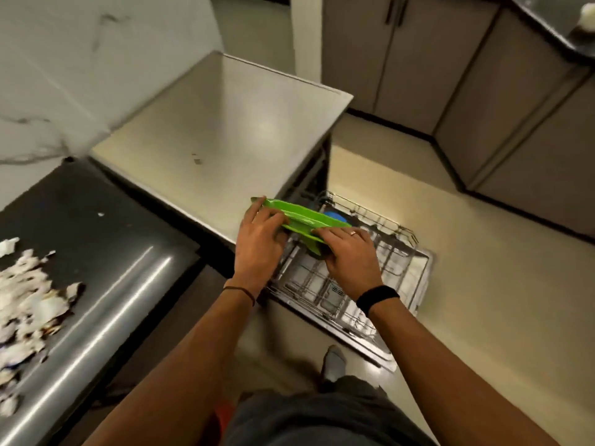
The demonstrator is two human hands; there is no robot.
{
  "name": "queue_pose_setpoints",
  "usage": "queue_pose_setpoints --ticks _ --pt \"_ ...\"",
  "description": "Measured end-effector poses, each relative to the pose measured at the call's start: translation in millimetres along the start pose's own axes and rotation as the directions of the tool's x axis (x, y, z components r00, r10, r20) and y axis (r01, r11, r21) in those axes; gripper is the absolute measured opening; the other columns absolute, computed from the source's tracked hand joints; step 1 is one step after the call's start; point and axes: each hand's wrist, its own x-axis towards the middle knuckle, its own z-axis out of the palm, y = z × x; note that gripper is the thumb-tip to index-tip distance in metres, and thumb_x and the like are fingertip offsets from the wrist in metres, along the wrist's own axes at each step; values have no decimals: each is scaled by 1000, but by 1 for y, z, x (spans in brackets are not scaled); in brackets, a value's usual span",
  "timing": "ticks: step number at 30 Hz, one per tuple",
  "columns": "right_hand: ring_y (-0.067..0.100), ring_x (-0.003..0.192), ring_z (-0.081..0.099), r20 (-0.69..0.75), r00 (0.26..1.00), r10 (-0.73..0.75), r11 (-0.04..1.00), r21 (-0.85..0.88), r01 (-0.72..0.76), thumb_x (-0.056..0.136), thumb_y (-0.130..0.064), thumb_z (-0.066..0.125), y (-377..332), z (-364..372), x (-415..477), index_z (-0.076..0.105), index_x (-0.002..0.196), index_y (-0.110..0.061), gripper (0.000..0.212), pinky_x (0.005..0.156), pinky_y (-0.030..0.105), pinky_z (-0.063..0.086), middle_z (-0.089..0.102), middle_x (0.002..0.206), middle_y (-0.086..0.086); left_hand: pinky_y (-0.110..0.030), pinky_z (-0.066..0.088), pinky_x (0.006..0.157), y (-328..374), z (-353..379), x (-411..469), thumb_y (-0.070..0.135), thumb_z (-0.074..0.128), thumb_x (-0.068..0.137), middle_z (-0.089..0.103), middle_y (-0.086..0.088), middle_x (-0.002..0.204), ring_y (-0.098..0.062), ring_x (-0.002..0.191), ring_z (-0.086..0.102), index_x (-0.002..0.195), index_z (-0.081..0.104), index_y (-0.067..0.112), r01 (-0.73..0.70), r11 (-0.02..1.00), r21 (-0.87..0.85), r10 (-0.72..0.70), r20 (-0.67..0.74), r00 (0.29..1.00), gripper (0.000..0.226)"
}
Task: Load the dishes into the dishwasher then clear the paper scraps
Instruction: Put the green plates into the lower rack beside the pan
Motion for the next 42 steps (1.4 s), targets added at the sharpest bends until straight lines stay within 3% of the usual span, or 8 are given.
queue_pose_setpoints --ticks 6,10,17,23,30,37,40,42 --pt "26 99 68 100 980 171 983 51 -177 94 -28 61 44 24 -24 70 112 -26 21 90 42 40 74 110 -5 -61 41 108 20 58 2 36 55 86 71 -4 110 -29 120 61 100 72 21 -203 976 78 173 286 942 27" --pt "26 98 66 193 946 260 959 62 -276 97 -29 62 62 66 -37 68 113 -28 17 92 44 42 74 110 -6 -61 39 109 3 104 -9 21 78 84 70 0 109 -27 114 62 103 72 23 -229 971 76 188 357 915 20" --pt "29 109 62 359 864 353 929 -25 -370 99 -29 52 96 186 -34 60 127 -26 29 95 46 39 68 123 -1 -55 41 105 -77 225 -19 12 69 89 69 -6 107 -33 112 60 105 72 17 -162 987 14 135 486 863 17" --pt "34 110 64 418 829 371 916 -19 -401 91 -13 60 150 318 -12 61 128 -23 38 94 47 42 69 122 4 -54 45 99 -161 349 -10 20 57 89 69 -9 102 -36 106 58 99 72 15 -112 993 30 82 492 867 19" --pt "34 117 58 465 796 389 907 -43 -418 99 -14 47 201 430 9 54 132 -25 36 95 48 40 65 130 4 -50 45 96 -230 444 4 18 55 88 68 -11 102 -36 102 57 102 71 16 -171 982 76 105 533 840 21" --pt "35 116 57 476 770 425 884 -35 -466 101 -19 47 210 463 20 54 132 -22 32 94 48 39 64 129 5 -54 44 101 -250 471 13 15 54 87 66 -11 103 -37 107 55 102 69 15 -153 985 78 81 573 815 21" --pt "37 112 58 503 755 420 883 -34 -469 100 -18 45 222 460 34 54 124 -21 26 88 47 40 65 123 7 -50 45 95 -248 476 31 23 51 91 65 -13 103 -39 105 56 102 67 13 -162 984 68 88 607 790 23" --pt "37 114 56 545 726 419 874 -27 -485 101 -20 44 229 460 45 54 121 -18 23 89 49 41 63 123 9 -47 43 98 -244 481 41 34 43 90 65 -16 104 -40 109 56 103 68 10 -105 992 64 41 634 772 37"
